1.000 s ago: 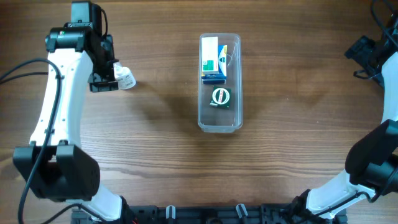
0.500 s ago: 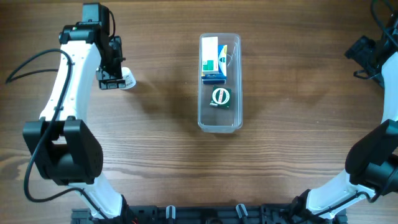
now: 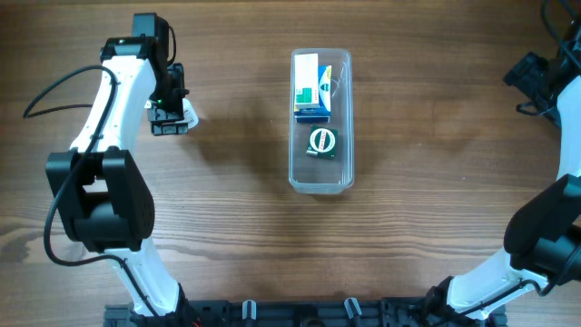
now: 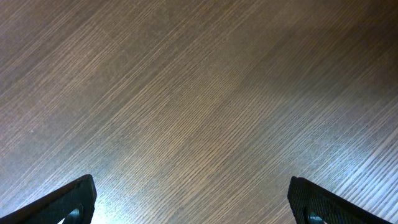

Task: Pack container
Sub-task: 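Lower the left gripper over the white bottle and grasp it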

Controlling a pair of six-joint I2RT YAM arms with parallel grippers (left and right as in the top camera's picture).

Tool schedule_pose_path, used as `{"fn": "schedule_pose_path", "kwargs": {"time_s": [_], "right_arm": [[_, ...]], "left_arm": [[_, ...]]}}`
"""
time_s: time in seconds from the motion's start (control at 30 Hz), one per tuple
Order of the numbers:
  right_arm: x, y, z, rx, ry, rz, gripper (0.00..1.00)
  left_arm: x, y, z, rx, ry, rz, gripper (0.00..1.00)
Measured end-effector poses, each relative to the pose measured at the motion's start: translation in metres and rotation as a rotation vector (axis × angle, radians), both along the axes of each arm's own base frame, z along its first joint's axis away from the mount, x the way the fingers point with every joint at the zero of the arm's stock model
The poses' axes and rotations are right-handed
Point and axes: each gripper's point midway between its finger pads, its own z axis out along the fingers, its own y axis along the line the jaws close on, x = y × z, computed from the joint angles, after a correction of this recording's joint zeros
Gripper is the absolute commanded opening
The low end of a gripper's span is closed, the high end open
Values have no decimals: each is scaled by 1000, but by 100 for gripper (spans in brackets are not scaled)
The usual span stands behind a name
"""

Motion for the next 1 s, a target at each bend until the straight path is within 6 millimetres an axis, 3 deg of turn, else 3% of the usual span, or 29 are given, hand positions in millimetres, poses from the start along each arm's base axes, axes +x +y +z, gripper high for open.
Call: {"fn": "schedule_pose_path", "kwargs": {"time_s": [0.9,1.0], "right_arm": [[0,0,0,0,0,0,100],[0,0,0,0,0,0,100]], "left_arm": [[-16,0,-11,-8,84,77,100],[-14,0,-11,-8,77,77,91]]}}
